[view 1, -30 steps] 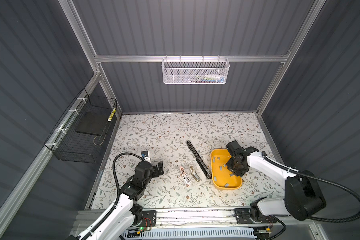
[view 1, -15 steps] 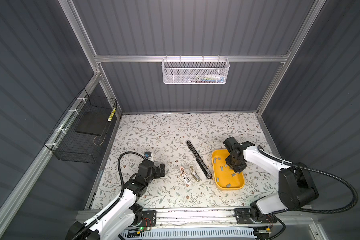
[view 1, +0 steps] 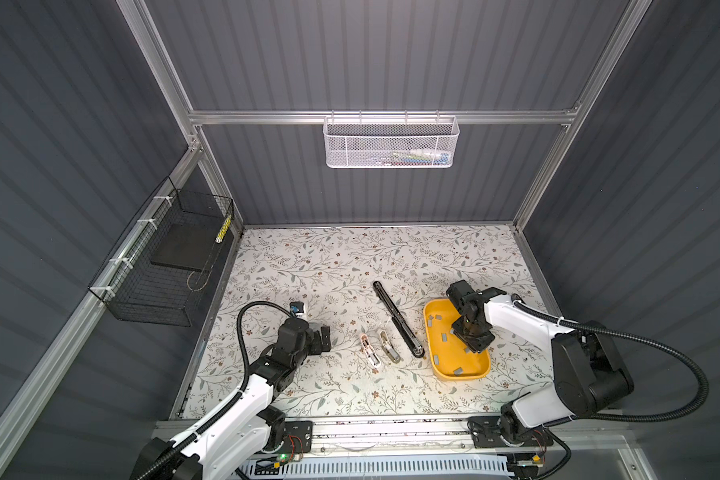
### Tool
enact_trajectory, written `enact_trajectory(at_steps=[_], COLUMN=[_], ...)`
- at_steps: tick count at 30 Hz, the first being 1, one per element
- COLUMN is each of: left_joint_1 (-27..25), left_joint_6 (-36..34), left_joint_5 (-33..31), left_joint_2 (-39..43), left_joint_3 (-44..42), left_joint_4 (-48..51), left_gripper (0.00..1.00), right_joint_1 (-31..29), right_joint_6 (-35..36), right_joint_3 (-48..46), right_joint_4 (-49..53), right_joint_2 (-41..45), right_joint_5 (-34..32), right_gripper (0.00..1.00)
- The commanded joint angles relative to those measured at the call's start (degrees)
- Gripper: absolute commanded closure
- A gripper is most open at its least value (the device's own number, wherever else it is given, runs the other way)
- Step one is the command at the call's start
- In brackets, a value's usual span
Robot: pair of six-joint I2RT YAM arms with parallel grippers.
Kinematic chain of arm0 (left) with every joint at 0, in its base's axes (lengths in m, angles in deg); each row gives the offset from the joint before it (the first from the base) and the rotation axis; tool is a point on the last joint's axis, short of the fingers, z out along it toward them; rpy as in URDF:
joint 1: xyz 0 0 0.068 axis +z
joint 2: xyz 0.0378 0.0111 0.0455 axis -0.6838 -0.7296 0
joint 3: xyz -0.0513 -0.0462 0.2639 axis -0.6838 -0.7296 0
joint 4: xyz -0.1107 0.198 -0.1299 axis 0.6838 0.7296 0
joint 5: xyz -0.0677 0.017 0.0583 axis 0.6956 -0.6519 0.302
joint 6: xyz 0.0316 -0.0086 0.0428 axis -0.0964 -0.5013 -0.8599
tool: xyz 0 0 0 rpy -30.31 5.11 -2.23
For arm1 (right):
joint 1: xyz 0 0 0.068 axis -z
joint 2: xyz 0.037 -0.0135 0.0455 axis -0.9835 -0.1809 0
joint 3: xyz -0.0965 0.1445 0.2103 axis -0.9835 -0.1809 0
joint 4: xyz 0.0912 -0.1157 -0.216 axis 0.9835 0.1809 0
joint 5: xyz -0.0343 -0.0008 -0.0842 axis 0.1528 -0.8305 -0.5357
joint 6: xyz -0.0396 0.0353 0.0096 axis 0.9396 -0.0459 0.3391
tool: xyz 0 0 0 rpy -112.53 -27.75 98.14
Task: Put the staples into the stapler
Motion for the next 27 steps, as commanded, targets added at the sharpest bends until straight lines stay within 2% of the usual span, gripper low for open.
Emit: enact_trajectory(at_steps=[1, 15, 22, 27], left_joint_1=[0.07, 0.07, 0.07, 0.07], left_joint_6=[-0.3, -0.49, -0.78, -0.86], left_joint_5=[0.92, 1.61, 2.21, 2.54], left_joint_2=[0.04, 1.1, 1.49, 1.25], left_joint_3=[1.53, 1.06, 0.89, 0.96], left_joint_4=[-0.31, -0.48, -0.73, -0.73], left_gripper=[0.0, 0.0, 0.0, 0.0], right_joint_1=[0.08, -0.86, -1.64, -2.27], right_joint_6=[-1.05, 2.27, 4.23, 6.61], right_joint_3=[-1.32, -3.42, -8.13, -11.89], right_joint_4=[0.05, -3.0, -8.09, -15.23], right_joint_2=[-1.38, -2.48, 2.77, 6.38], right_joint_5=[-1.3, -3.7, -3.77, -0.65], right_gripper=[0.62, 0.63, 0.63, 0.7])
